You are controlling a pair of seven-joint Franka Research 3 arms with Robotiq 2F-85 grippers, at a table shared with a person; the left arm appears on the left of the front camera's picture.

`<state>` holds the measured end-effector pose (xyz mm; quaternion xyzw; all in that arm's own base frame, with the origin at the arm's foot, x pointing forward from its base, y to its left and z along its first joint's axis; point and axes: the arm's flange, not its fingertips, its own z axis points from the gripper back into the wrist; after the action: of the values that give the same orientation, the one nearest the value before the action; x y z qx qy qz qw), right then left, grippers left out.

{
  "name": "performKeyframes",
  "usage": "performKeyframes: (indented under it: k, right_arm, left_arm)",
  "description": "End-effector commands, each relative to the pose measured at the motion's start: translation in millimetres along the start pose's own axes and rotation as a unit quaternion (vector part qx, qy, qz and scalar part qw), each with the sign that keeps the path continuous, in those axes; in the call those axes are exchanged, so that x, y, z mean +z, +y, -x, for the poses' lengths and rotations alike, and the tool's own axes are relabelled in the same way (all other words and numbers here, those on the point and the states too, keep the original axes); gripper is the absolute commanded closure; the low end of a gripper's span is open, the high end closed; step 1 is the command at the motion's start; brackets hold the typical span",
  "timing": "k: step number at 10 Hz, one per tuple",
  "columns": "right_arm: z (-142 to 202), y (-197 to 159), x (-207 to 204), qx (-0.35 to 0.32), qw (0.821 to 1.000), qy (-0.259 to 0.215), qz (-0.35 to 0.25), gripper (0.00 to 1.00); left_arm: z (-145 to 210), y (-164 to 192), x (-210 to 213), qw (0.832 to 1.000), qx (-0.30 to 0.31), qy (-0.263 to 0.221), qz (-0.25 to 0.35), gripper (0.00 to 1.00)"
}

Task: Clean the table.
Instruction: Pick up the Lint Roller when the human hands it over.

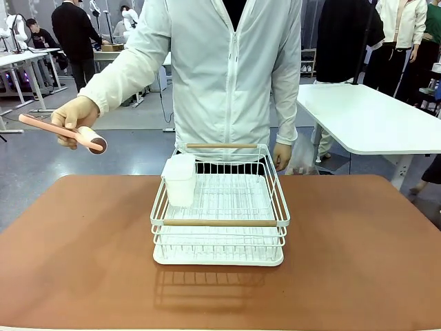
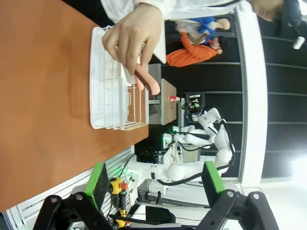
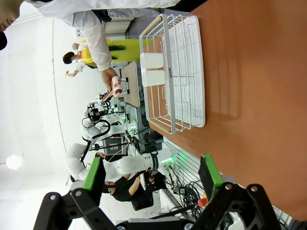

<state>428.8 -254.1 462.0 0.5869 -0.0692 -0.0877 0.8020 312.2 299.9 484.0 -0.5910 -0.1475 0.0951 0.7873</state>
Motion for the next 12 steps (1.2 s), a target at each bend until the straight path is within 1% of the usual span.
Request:
performKeyframes:
  k: [1, 2, 3, 4, 6, 7, 9, 10, 11, 12]
  right_arm:
    - [0.7, 2.3, 0.4, 0.001, 1.0, 0.0, 0.0, 0.0]
    - [0.7, 2.3, 0.4, 0.001, 1.0, 0.0, 0.0, 0.0]
    - [0.7, 2.3, 0.4, 0.001, 1.0, 0.0, 0.0, 0.0]
    - [0.7, 2.3, 0.4, 0.001, 1.0, 0.0, 0.0, 0.0]
    - [0.7, 2.3, 0.4, 0.001, 1.0, 0.0, 0.0, 0.0]
    - [0.7, 2.3, 0.4, 0.001, 1.0, 0.0, 0.0, 0.0]
    - [0.7, 2.3, 0.4, 0.001, 1.0, 0.0, 0.0, 0.0]
    - [0.7, 2.3, 0.4, 0.001, 1.0, 0.0, 0.0, 0.0]
    - [0.7, 2.3, 0.4, 0.001, 1.0, 0.0, 0.0, 0.0]
    - [0.7, 2.3, 0.4, 0.001, 1.0, 0.0, 0.0, 0.0]
  left_arm:
    - [25.3, -41.0, -25.5, 0.997, 0.054, -0.002, -0.063, 0.0]
    - [35.8, -54.1, -42.8, 0.993, 0.085, -0.004, -0.076, 0.0]
    - [43.1, -61.9, -58.2, 0.991, 0.1, -0.021, -0.091, 0.0]
    - [46.9, -66.4, -72.0, 0.988, 0.106, -0.04, -0.105, 0.0]
    - [47.9, -73.1, -103.3, 0.983, 0.121, -0.06, -0.121, 0.0]
    - [50.5, -72.8, -118.6, 0.982, 0.123, -0.07, -0.125, 0.0]
    - [54.8, -67.3, -143.6, 0.979, 0.127, -0.073, -0.14, 0.0]
    - [55.6, -66.2, -153.4, 0.978, 0.129, -0.082, -0.14, 0.0]
    - [53.8, -66.4, -160.6, 0.978, 0.121, -0.101, -0.137, 0.0]
    - [51.7, -65.2, -168.0, 0.977, 0.123, -0.102, -0.138, 0.0]
